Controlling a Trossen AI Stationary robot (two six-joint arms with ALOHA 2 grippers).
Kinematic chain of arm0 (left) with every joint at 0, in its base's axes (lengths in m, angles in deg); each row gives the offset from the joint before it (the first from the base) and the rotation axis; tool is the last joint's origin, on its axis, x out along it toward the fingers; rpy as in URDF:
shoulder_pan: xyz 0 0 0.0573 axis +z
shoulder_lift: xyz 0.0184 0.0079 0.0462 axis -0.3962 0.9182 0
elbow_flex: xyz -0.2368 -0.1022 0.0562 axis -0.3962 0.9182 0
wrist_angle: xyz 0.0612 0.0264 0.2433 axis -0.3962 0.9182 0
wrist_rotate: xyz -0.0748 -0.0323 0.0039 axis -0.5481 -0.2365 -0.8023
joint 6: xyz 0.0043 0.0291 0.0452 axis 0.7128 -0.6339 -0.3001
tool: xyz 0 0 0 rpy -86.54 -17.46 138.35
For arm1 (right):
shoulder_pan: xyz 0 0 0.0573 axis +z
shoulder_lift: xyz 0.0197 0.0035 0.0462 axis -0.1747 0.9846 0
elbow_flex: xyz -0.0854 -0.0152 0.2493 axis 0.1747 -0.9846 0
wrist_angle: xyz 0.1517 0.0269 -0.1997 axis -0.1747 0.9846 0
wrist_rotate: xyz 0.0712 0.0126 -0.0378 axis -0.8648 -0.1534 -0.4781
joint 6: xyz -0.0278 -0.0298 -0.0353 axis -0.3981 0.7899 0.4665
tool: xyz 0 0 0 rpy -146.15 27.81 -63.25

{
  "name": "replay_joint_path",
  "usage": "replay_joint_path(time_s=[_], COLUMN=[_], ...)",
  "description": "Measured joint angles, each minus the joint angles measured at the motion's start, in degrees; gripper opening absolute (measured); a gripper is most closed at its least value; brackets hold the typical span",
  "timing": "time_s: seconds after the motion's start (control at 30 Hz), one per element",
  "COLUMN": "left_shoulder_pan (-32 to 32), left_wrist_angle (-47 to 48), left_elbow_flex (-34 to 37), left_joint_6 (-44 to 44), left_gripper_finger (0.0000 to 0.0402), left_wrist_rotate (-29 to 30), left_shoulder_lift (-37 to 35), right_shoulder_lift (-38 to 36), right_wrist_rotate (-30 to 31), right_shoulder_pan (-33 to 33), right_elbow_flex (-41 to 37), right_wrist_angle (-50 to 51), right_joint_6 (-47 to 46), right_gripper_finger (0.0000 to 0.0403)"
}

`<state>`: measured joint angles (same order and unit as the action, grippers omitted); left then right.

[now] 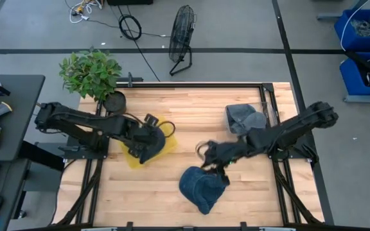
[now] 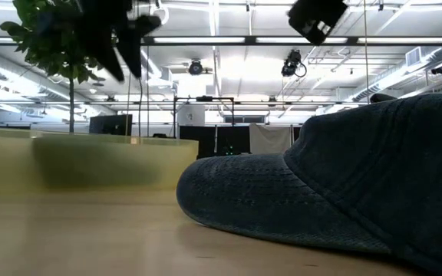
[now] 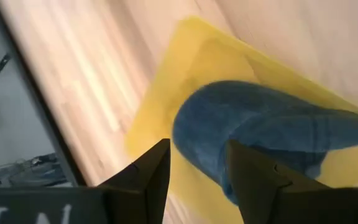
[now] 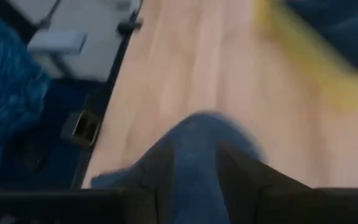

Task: Pick & Place hat
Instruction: Put the blue cap into the yellow bin

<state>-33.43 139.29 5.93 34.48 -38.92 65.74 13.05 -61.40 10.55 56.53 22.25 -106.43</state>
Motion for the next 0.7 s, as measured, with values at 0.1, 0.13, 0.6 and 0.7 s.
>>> replay_joint_path(time_s=[0.1,0.13,0.6,0.7], left_shoulder_pan=[0.3,0.3,-0.15,-0.13], left_wrist_angle=[0.18,0.13,1.71,1.98], left_elbow_flex=[-1.93,-2.07,-2.01,-1.97], left_joint_6=[2.29,3.37,15.16,15.2], left_gripper_finger=[0.0154,0.0153,0.0129,0.0124], left_wrist_rotate=[-0.06,-0.1,-0.17,-0.36], left_shoulder_lift=[-3.99,-5.58,-19.35,-19.61], right_shoulder_lift=[4.45,5.76,21.82,22.55], right_wrist_rotate=[-0.26,-0.16,8.46,9.23], right_shoulder_pan=[2.72,3.34,4.41,4.4], right_elbow_flex=[0.0,-0.02,0.11,0.2], right_wrist_angle=[-1.62,-1.04,3.88,3.85], right_joint_6=[-1.41,-1.94,-4.45,-4.2], right_gripper_finger=[0.0121,0.0121,0.0117,0.0091])
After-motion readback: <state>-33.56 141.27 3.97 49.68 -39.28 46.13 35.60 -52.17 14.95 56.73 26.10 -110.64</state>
